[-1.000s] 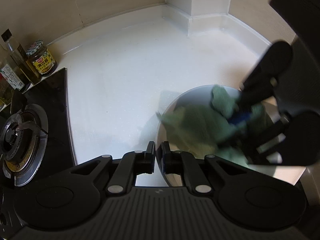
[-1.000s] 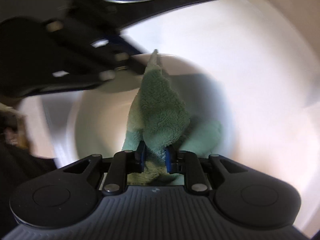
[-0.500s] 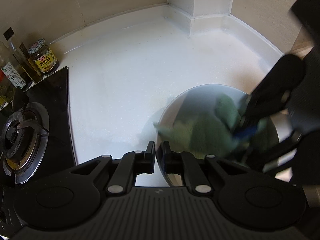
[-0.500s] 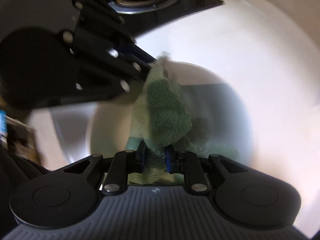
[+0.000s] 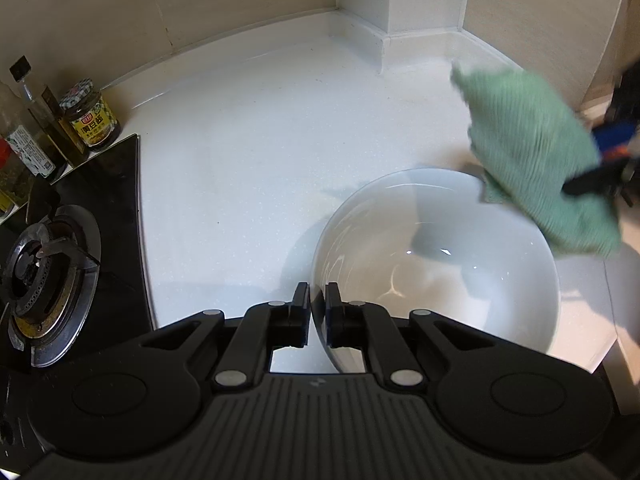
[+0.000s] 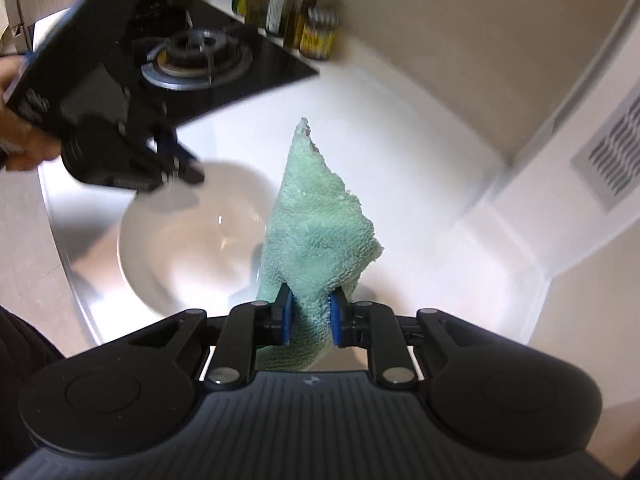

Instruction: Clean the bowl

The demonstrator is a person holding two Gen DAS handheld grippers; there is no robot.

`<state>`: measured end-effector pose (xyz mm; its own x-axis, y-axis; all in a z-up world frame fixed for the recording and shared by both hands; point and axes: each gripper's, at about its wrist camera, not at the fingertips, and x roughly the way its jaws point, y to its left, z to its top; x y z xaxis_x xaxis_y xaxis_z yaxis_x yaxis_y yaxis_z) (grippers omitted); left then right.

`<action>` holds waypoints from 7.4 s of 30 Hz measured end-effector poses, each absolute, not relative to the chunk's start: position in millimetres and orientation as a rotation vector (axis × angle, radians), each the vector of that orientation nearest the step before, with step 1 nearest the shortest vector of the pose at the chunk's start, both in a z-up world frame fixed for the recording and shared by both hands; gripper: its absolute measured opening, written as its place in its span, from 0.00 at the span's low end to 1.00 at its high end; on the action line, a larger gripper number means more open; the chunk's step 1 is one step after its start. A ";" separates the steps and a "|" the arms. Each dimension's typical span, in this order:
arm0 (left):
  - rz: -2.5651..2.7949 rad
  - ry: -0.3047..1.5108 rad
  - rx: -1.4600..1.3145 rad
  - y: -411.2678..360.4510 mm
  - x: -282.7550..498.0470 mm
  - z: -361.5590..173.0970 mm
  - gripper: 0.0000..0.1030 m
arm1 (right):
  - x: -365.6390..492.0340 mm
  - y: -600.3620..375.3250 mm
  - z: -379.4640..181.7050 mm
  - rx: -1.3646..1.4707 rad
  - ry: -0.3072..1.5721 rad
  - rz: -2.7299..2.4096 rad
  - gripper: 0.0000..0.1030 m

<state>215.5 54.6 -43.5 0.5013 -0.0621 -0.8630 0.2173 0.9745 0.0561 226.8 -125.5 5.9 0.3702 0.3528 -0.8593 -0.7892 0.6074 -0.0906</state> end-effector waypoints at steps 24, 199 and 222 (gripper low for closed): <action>-0.166 1.034 0.154 56.1 215.1 -45.9 0.04 | 257.1 -172.4 -43.6 0.044 1.071 0.638 0.37; -0.338 1.088 0.187 41.6 212.8 -55.6 0.09 | 279.7 -28.9 -62.2 -0.872 1.001 0.892 0.26; -0.286 1.097 0.200 20.9 221.3 -53.0 0.10 | 246.5 -92.5 -60.9 -0.590 1.074 0.756 0.24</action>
<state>221.3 20.9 -53.0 0.4256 -0.1287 -0.8957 0.3250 0.9455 0.0186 246.5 -92.5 -60.9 0.2763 0.2544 -0.9268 -0.7863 0.6143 -0.0658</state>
